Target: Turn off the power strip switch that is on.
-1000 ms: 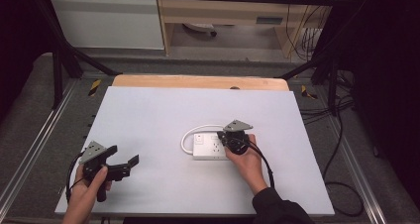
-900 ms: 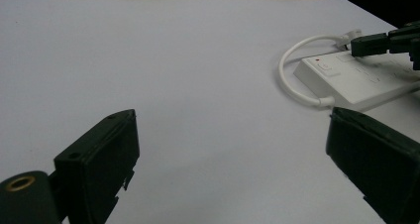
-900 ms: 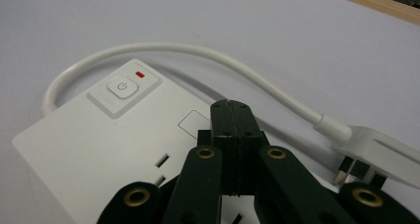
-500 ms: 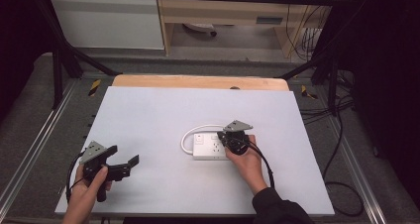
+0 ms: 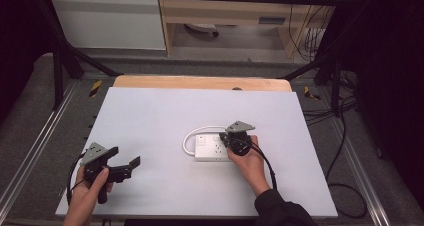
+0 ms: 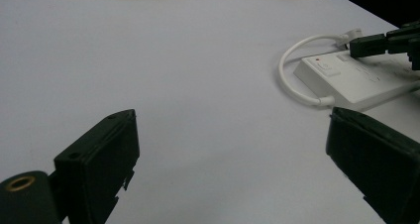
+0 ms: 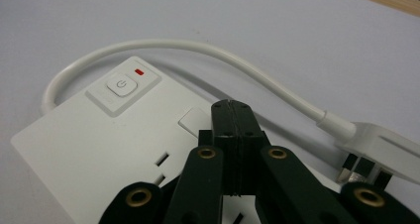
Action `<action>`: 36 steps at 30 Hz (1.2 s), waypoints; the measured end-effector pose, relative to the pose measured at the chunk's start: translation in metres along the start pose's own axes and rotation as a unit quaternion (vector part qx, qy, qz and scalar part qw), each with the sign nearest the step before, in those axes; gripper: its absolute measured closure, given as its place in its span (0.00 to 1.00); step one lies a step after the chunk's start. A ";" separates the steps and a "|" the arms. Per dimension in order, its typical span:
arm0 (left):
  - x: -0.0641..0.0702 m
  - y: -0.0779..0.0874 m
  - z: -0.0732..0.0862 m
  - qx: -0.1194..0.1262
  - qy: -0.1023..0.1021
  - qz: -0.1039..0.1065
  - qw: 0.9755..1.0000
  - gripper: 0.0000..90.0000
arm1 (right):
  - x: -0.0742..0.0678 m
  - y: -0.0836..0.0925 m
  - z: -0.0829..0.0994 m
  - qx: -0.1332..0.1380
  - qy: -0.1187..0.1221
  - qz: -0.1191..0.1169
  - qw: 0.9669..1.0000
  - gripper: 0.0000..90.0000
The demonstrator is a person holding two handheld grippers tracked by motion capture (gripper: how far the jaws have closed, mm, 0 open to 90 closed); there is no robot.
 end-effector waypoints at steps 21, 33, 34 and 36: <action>0.000 0.000 0.000 -0.001 -0.002 0.000 1.000 0.07 | -0.001 -0.002 -0.001 0.006 -0.001 -0.006 1.000 1.00; 0.000 -0.001 0.000 -0.001 -0.002 -0.001 1.000 0.07 | -0.001 0.000 -0.003 0.012 -0.003 -0.008 1.000 1.00; 0.000 -0.001 0.000 -0.002 -0.002 -0.001 1.000 0.07 | -0.001 0.001 -0.003 0.013 -0.003 -0.008 1.000 1.00; 0.001 -0.001 0.001 -0.002 -0.002 0.000 1.000 0.07 | -0.001 0.002 -0.004 0.015 -0.006 -0.008 1.000 1.00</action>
Point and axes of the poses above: each handheld gripper's, and its own axes: y roughly backward along the jaws, z roughly out of its underside, x roughly to its right, the point moved 3 cm from there along -y, roughly forward along the jaws, and after that the axes turned 11 degrees about y, right-handed, at the moved point
